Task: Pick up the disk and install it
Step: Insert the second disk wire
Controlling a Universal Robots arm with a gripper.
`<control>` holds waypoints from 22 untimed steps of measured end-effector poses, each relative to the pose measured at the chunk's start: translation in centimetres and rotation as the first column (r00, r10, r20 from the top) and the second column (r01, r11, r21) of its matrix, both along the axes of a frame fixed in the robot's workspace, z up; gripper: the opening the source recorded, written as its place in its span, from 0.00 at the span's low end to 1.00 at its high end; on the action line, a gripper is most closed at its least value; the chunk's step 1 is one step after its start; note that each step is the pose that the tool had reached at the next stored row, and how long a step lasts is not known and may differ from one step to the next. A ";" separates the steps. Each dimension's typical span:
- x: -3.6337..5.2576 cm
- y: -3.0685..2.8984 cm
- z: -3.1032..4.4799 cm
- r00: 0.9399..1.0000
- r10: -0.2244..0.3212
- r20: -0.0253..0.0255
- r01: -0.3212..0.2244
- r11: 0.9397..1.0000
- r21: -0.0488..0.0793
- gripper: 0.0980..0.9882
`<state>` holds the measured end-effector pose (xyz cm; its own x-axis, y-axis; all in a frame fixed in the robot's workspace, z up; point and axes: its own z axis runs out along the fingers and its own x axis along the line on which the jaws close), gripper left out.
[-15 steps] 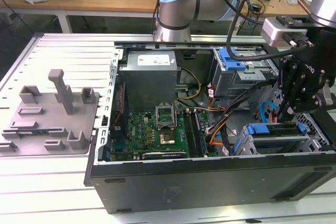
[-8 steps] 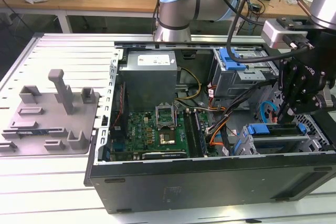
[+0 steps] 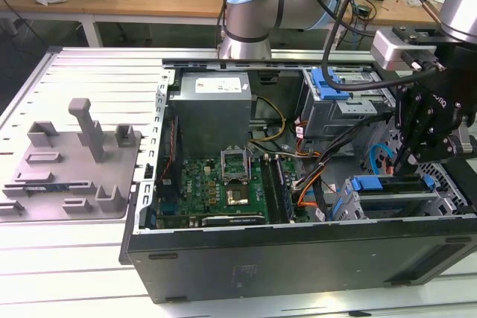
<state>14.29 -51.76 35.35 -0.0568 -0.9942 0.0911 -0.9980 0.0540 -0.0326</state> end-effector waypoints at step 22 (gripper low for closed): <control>0.12 0.01 -0.74 1.000 0.004 0.000 -0.004 1.000 0.000 0.07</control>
<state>14.42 -51.75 34.61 -0.0528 -0.9944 0.0913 -0.9982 0.0500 -0.0326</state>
